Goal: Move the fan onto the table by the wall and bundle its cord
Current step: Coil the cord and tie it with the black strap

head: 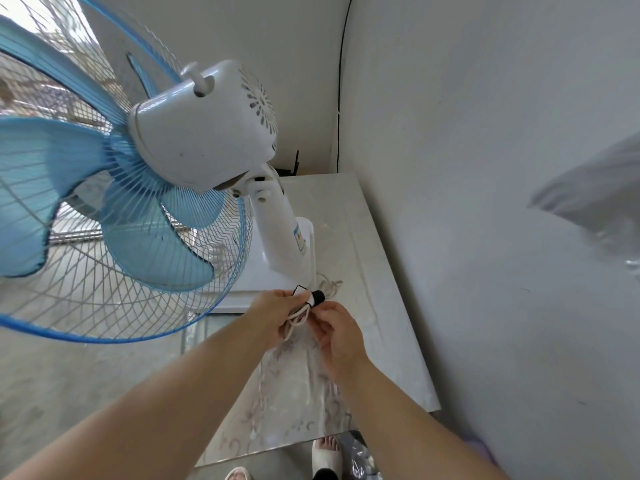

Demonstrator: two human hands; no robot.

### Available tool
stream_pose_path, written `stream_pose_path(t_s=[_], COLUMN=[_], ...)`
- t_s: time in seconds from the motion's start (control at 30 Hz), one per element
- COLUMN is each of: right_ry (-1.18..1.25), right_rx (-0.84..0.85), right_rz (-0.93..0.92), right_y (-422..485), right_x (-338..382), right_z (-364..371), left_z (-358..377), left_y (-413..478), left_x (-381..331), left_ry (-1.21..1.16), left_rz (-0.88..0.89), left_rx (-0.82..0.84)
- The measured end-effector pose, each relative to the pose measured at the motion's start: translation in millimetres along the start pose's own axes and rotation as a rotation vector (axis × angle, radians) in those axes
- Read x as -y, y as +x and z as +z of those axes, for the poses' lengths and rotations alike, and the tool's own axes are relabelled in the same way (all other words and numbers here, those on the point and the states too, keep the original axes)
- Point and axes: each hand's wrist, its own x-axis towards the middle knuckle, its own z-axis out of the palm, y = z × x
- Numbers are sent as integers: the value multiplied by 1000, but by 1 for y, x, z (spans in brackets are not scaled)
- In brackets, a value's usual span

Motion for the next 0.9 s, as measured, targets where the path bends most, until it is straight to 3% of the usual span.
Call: stream_pose_path(t_s=[0.27,0.37,0.43,0.53,0.6,0.7,0.77,0.9], right_ry=[-129,-359,-634,-1147,-1382,-1681,-1600,-1493], right_rx=[-13,-27,-156,-411,-287,63,173,111], right_rz=[71,48,-89,-557,-648,-296,-203,-353], right_y=[6,7,7,11,19,31,34,38], right_x=[6,14,20,30,42,64,73,72], right_z=[2,3,3,3,12,30,34,29], left_z=[-1,-1,0,0,-2,-5,-5,-3], left_y=[2,6,8,9,8,6,6,4], left_x=[4,6,7,10,12,16,18,16], left_ry=[56,232,305,377,368,376,353,199], left_rz=[18,84,148,256,299,325,307,167], left_rx=[-28,-113,-157,-174,-145,-124,-121,-83])
